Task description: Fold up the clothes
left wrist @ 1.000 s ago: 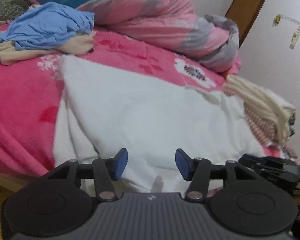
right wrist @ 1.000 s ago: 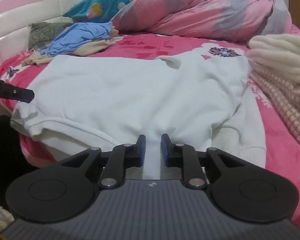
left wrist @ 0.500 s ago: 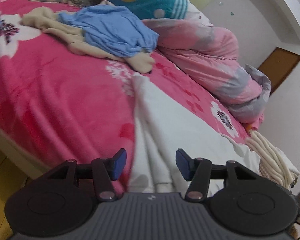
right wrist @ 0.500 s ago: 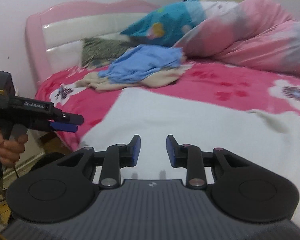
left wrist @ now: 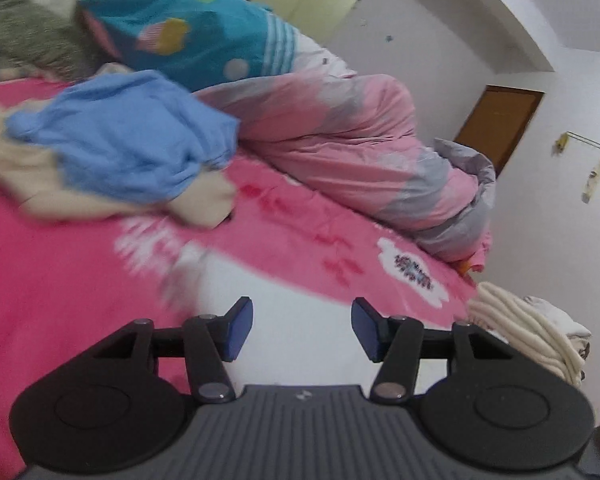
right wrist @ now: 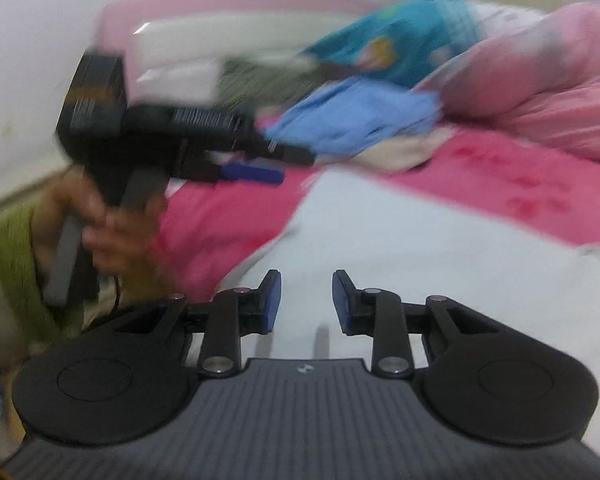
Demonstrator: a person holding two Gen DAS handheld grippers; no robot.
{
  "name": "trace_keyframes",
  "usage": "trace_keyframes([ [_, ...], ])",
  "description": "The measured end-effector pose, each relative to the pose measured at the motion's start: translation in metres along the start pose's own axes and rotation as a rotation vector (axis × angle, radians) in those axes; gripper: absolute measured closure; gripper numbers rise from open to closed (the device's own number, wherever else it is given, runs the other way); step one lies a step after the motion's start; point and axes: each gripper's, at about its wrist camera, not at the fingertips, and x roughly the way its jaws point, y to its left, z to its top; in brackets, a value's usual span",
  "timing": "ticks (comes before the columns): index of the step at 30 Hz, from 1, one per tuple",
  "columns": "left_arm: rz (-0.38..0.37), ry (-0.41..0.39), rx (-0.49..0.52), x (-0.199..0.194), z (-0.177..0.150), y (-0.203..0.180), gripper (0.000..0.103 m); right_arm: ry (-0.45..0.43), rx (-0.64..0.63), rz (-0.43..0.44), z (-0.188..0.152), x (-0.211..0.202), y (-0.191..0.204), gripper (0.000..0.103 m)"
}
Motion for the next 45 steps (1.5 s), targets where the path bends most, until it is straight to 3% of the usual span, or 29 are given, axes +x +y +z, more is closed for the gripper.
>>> trace_keyframes([
  [3, 0.081, 0.01, 0.0, 0.042, 0.007, 0.01, 0.048, -0.025, 0.039, -0.073, 0.008, 0.017, -0.018, 0.075],
  [6, 0.177, 0.079, -0.066, 0.077, -0.001, 0.039, 0.053, 0.031, 0.072, -0.034, -0.009, 0.038, -0.021, 0.075],
  [8, 0.159, 0.066, -0.081, 0.075, -0.006, 0.047, 0.053, 0.098, 0.115, 0.018, -0.03, 0.05, -0.021, 0.075],
  [13, 0.156, 0.025, -0.123, 0.052, 0.003, 0.051, 0.05, 0.032, 0.184, 0.061, -0.025, 0.03, -0.037, 0.075],
  [18, 0.173, -0.042, -0.102, 0.033, 0.015, 0.031, 0.048, -0.112, 0.138, -0.086, -0.009, -0.012, -0.057, 0.075],
  [22, 0.145, -0.025, -0.04, 0.043, 0.023, 0.001, 0.047, -0.026, 0.253, -0.17, -0.039, -0.02, -0.091, 0.075],
  [25, 0.092, 0.018, 0.011, 0.062, 0.023, -0.033, 0.046, 0.021, 0.342, -0.17, -0.06, -0.035, -0.108, 0.075],
  [28, 0.04, 0.078, 0.068, 0.089, 0.02, -0.072, 0.045, -0.075, 0.394, -0.168, -0.052, -0.073, -0.128, 0.07],
  [31, -0.005, 0.109, 0.114, 0.115, 0.007, -0.102, 0.045, -0.179, 0.409, -0.276, -0.041, -0.114, -0.161, 0.056],
  [33, -0.021, 0.119, 0.142, 0.133, -0.007, -0.113, 0.045, -0.199, 0.397, -0.389, -0.032, -0.132, -0.189, 0.056],
  [35, 0.0, 0.135, 0.171, 0.146, -0.025, -0.116, 0.045, -0.176, 0.39, -0.472, -0.028, -0.137, -0.215, 0.055],
  [39, 0.019, 0.179, 0.151, 0.16, -0.051, -0.103, 0.045, -0.115, 0.438, -0.526, -0.011, -0.134, -0.269, 0.055],
  [42, -0.036, 0.164, 0.081, 0.158, -0.05, -0.089, 0.044, -0.065, 0.503, -0.524, 0.003, -0.124, -0.302, 0.055],
  [45, -0.075, 0.161, 0.055, 0.158, -0.051, -0.082, 0.042, -0.033, 0.525, -0.478, 0.014, -0.113, -0.309, 0.056],
])
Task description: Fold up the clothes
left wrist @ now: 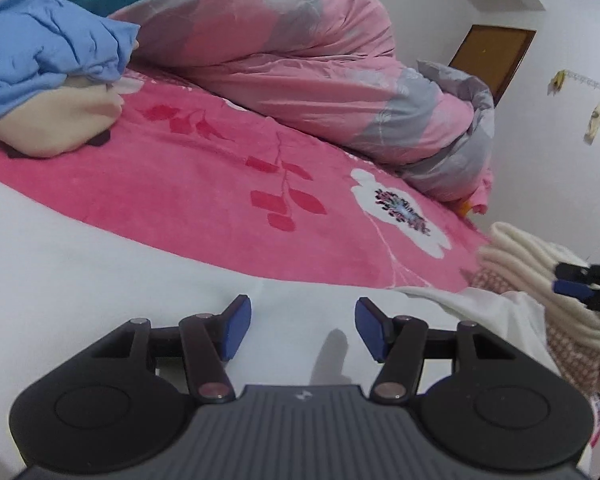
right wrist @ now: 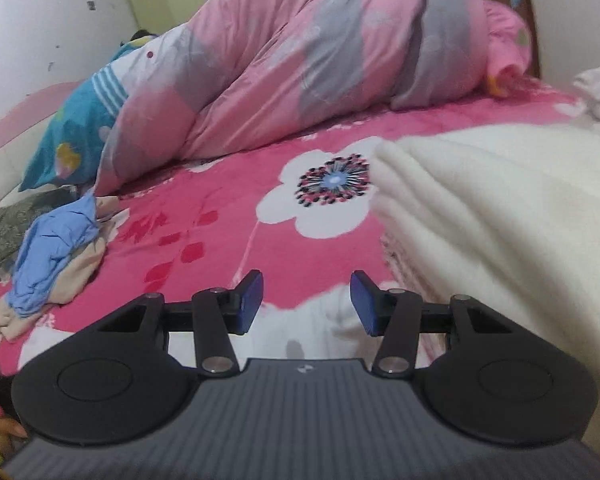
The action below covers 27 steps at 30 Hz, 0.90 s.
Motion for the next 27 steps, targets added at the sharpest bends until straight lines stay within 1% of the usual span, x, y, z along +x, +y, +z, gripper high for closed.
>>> trace_keyframes([
  [1, -0.01, -0.002, 0.001, 0.0, 0.0, 0.0, 0.041, 0.026, -0.01, 0.0, 0.002, 0.005, 0.001, 0.058],
  [4, -0.028, -0.005, 0.001, -0.002, 0.001, 0.001, 0.041, 0.105, -0.04, -0.005, 0.008, 0.02, 0.005, 0.058],
  [7, -0.044, -0.005, -0.007, -0.003, 0.002, 0.002, 0.041, 0.205, -0.051, -0.066, 0.007, 0.047, 0.004, 0.058],
  [8, -0.049, -0.006, -0.011, -0.003, 0.002, 0.002, 0.041, 0.233, -0.038, -0.073, 0.005, 0.053, 0.002, 0.059],
  [9, -0.052, -0.005, -0.014, -0.003, 0.002, 0.003, 0.041, 0.26, -0.025, -0.08, 0.003, 0.059, -0.001, 0.061],
  [10, -0.054, -0.005, -0.016, -0.003, 0.002, 0.003, 0.041, 0.285, -0.011, -0.083, 0.001, 0.065, -0.003, 0.07],
  [11, -0.054, -0.005, -0.016, -0.004, 0.002, 0.003, 0.041, 0.298, 0.009, -0.063, -0.001, 0.067, -0.005, 0.078],
  [12, -0.054, -0.005, -0.016, -0.004, 0.002, 0.003, 0.041, 0.299, 0.015, -0.044, -0.002, 0.067, -0.005, 0.094],
  [14, -0.053, -0.005, -0.016, -0.004, 0.002, 0.003, 0.041, 0.252, -0.006, -0.024, -0.004, 0.059, 0.0, 0.098],
  [15, -0.052, -0.005, -0.016, -0.004, 0.002, 0.003, 0.041, 0.206, -0.044, -0.045, -0.005, 0.051, 0.006, 0.099],
  [18, -0.052, -0.004, -0.017, -0.003, 0.002, 0.003, 0.041, 0.089, -0.115, -0.143, -0.005, 0.03, 0.013, 0.099],
  [20, -0.052, -0.003, -0.017, -0.003, 0.002, 0.003, 0.041, 0.082, -0.155, -0.223, -0.013, 0.032, 0.011, 0.099],
  [22, -0.052, -0.003, -0.017, -0.003, 0.002, 0.003, 0.041, 0.105, -0.172, -0.253, -0.021, 0.042, 0.008, 0.1],
  [26, -0.051, -0.002, -0.016, -0.003, 0.002, 0.003, 0.041, 0.112, -0.268, -0.314, -0.029, 0.053, 0.015, 0.1],
  [27, -0.051, -0.002, -0.016, -0.003, 0.002, 0.003, 0.041, 0.11, -0.279, -0.32, -0.028, 0.052, 0.017, 0.098],
])
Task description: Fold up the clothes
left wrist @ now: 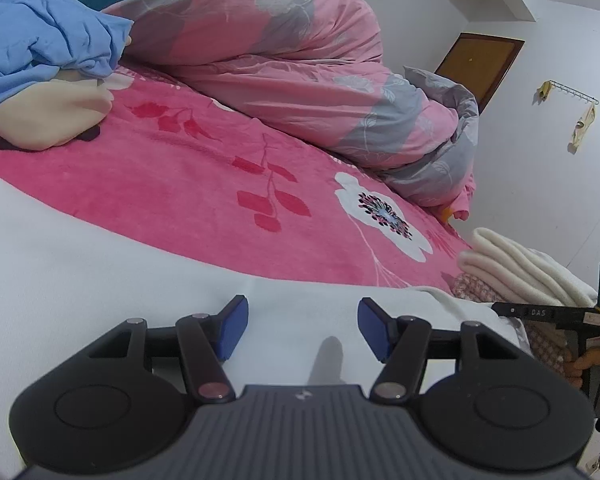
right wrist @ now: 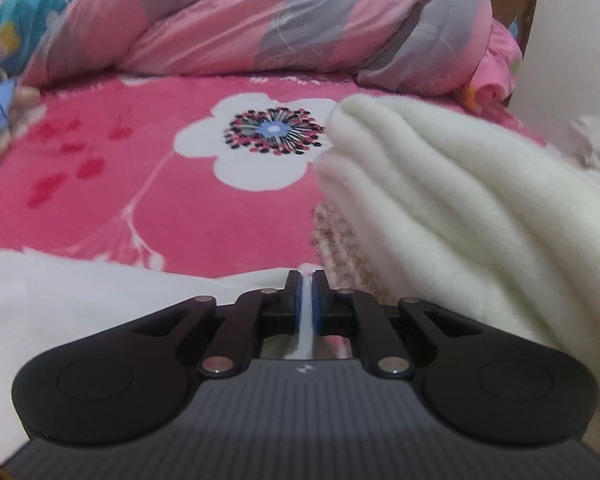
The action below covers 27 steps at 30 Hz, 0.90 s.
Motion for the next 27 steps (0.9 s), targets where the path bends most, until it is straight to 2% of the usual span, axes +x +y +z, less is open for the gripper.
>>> trace_keyframes([
  [3, 0.001, 0.001, 0.001, 0.0, 0.0, 0.0, 0.041, -0.055, -0.013, -0.017, 0.006, -0.017, 0.002, 0.092],
  [5, 0.002, 0.002, 0.001, 0.0, 0.0, 0.0, 0.041, -0.133, -0.052, -0.072, 0.013, -0.033, 0.005, 0.083],
  [6, 0.002, 0.002, 0.001, 0.0, 0.0, -0.001, 0.041, -0.17, -0.069, -0.095, 0.017, -0.041, 0.007, 0.072],
  [8, 0.003, 0.002, 0.001, 0.0, 0.0, -0.001, 0.041, -0.194, -0.062, -0.055, 0.03, -0.047, 0.008, 0.069],
  [11, 0.003, 0.002, 0.0, -0.001, 0.0, -0.001, 0.041, -0.107, -0.062, 0.147, 0.048, -0.033, 0.023, 0.069],
  [15, -0.002, -0.001, -0.002, -0.002, -0.001, 0.0, 0.041, 0.075, -0.108, 0.438, 0.066, 0.012, 0.07, 0.071],
  [17, -0.01, -0.002, -0.008, -0.002, -0.001, 0.001, 0.041, 0.159, -0.142, 0.522, 0.073, 0.036, 0.092, 0.071],
  [21, -0.022, -0.001, -0.018, -0.002, -0.001, 0.004, 0.041, 0.298, -0.208, 0.624, 0.082, 0.065, 0.121, 0.071],
  [23, -0.023, 0.0, -0.016, -0.002, -0.001, 0.004, 0.041, 0.335, -0.247, 0.632, 0.082, 0.067, 0.127, 0.072],
  [24, -0.024, 0.001, -0.016, -0.003, -0.001, 0.004, 0.041, 0.357, -0.277, 0.626, 0.081, 0.069, 0.128, 0.077],
  [25, -0.026, 0.001, -0.017, -0.003, -0.001, 0.005, 0.041, 0.382, -0.325, 0.585, 0.075, 0.072, 0.125, 0.084],
  [27, -0.032, 0.001, -0.019, -0.004, -0.001, 0.006, 0.041, 0.426, -0.412, 0.51, 0.063, 0.077, 0.118, 0.089],
])
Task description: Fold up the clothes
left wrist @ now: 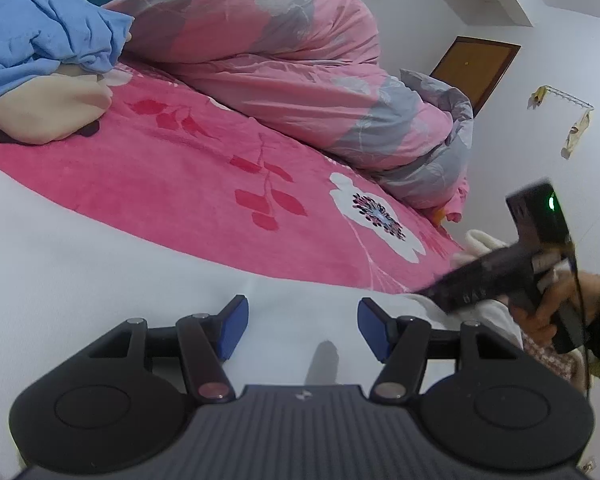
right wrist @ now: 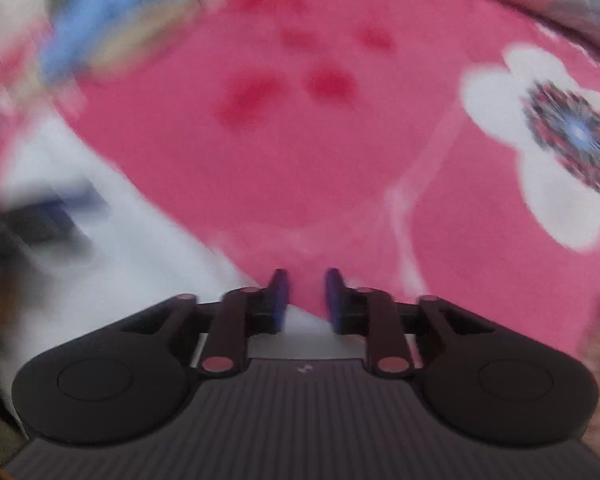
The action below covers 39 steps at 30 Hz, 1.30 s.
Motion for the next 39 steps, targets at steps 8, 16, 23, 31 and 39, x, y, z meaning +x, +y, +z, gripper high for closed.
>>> trace_keyframes([
  [8, -0.002, 0.001, -0.002, 0.0, 0.0, 0.0, 0.041, -0.01, 0.138, -0.162, -0.01, -0.037, -0.042, 0.087],
  [16, -0.006, -0.002, -0.006, 0.0, -0.001, 0.0, 0.042, -0.041, -0.095, 0.143, 0.033, -0.003, 0.04, 0.089],
  [23, -0.017, 0.01, -0.006, 0.001, 0.0, 0.001, 0.042, 0.125, -0.068, 0.013, -0.014, -0.045, -0.015, 0.082],
  [31, -0.013, 0.005, -0.007, 0.001, -0.002, -0.002, 0.042, -0.034, 0.034, -0.079, -0.005, -0.061, -0.024, 0.077],
  [39, -0.022, 0.008, -0.015, 0.001, -0.002, 0.0, 0.042, 0.04, 0.073, -0.138, -0.032, -0.034, -0.037, 0.07],
])
